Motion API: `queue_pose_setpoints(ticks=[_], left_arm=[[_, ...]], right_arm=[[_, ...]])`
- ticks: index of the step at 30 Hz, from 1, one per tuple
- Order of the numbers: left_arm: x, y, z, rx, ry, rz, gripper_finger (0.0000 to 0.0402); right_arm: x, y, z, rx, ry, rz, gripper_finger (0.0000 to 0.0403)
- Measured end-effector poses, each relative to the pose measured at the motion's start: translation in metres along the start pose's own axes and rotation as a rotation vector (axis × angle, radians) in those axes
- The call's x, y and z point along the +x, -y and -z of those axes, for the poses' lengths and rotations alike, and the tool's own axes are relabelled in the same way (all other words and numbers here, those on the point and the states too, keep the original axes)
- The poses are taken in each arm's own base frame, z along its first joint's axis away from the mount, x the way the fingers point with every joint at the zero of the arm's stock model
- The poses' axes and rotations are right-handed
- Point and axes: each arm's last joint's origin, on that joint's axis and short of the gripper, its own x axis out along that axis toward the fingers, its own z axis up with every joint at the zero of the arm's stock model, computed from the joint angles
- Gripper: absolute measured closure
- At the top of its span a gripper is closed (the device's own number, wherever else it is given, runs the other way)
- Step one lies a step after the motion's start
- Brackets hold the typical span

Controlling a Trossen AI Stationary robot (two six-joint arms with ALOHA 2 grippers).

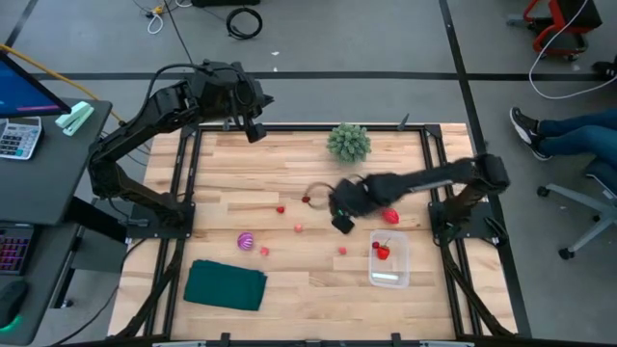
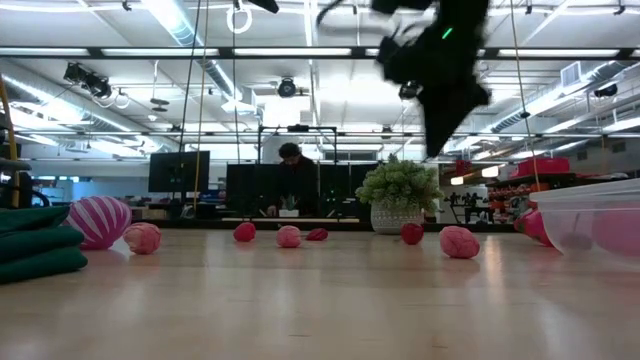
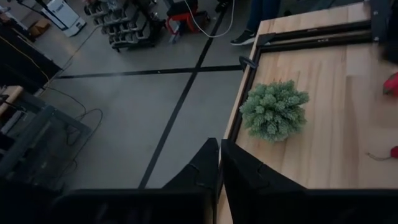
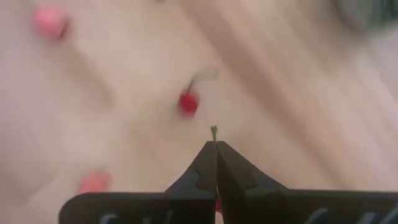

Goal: Pick and placing Produce into tupperware
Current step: Put the red cherry into the transparent bin

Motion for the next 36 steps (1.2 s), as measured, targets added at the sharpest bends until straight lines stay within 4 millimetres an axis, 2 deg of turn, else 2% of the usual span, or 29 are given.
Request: queue_pose_setpoints(ticks=[5, 7, 10, 15, 22, 30, 36], left_arm=[[0.000, 0.000, 0.000, -0.003, -0.003, 0.002, 0.0383], [0.000, 0.000, 0.000, -0.009, -0.003, 0.001, 0.0383], [0.000, 0.000, 0.000, -0.035, -0.003, 0.001, 0.0378], [0.000, 0.000, 0.000, -0.035, -0.002, 0.001, 0.0368], [0.000, 0.000, 0.000, -0.029, -0.002, 0.001, 0.0369], [0.000, 0.000, 0.000, -0.028, -0.002, 0.001, 0.0374], [0.000, 0.000, 0.000, -0.027, -0.002, 0.001, 0.0364]], right_arm=[[-0.037, -0.028, 0.055, 0.101, -0.006, -0.054, 0.0401], [-0.043, -0.038, 0.072, 0.108, -0.011, -0.075, 0.0401], [-0.041, -0.044, 0.084, 0.076, -0.028, -0.049, 0.0401], [-0.022, -0.047, 0.084, 0.090, -0.077, 0.042, 0.0402], [0.003, -0.054, 0.079, 0.084, -0.226, 0.060, 0.0401], [-0.002, -0.050, 0.075, 0.095, -0.224, 0.039, 0.0392], [-0.004, -0.051, 0.079, 0.087, -0.226, 0.030, 0.0357]])
